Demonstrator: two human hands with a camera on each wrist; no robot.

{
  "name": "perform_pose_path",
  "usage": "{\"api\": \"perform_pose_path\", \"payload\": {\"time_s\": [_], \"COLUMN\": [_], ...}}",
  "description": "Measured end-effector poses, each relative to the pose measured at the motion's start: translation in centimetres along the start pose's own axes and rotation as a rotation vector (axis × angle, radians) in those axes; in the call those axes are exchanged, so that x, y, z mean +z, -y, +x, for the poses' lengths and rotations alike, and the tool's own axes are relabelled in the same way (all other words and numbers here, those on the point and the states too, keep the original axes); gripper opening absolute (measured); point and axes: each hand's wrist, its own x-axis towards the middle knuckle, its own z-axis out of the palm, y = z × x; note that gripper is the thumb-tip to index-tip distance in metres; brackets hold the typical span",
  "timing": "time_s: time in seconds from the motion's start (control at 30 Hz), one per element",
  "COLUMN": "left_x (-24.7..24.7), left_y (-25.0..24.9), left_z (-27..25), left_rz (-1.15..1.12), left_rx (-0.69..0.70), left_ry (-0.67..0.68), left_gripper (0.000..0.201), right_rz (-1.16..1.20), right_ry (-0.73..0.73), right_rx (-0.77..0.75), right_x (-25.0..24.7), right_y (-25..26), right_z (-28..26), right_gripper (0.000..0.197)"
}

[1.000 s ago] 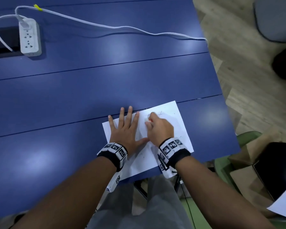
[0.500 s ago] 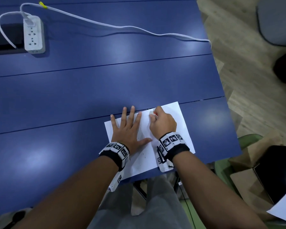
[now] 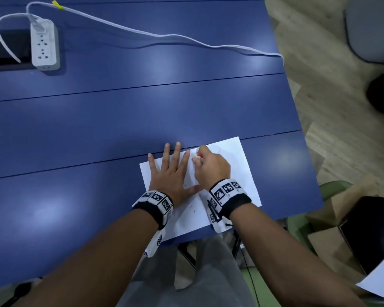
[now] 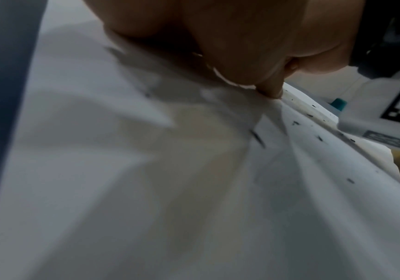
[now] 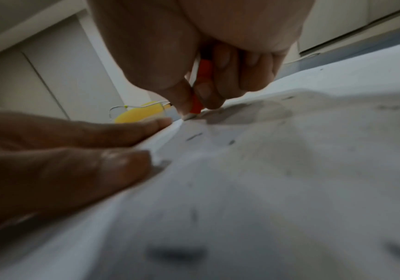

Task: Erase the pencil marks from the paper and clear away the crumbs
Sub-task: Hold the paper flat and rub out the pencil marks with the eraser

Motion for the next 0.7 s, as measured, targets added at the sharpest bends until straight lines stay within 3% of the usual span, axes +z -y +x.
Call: {"api": "perform_pose_path", "payload": {"time_s": [0.13,0.3,0.43,0.6,0.7], "left_x": [0.2,0.0,0.2,0.0,0.0], "left_y": [0.1,0.1,0.1,0.1,-0.1], "left_z": [0.0,0.0,0.0,0.0,0.0], "left_rz": [0.006,0.001,0.007,-0.005,-0.002], "left_rx": [-0.001,0.006,0.003,0.007,0.007], "left_ry": [-0.002,0.006,0.007,0.005,0.002], "left_gripper": [0.109,0.107,0.109,0.108,0.111], "right_rz": [0.057,0.027,0.073,0.042,0.039], "right_ry": [-0.057,0.008,-0.066,0.013,-0.051], "right_rx": [0.113,0.022,0.147,0.013,0.084], "right_x": [-0.5,0.1,-0.4,0.5,-0.3], "right_y": [-0.4,0.7,-0.3,0.8,-0.6], "right_z": [0.8,-0.2,0.9,-0.3,0.5], "right_gripper": [0.015,0.015,0.014,0.013,0.013]}}
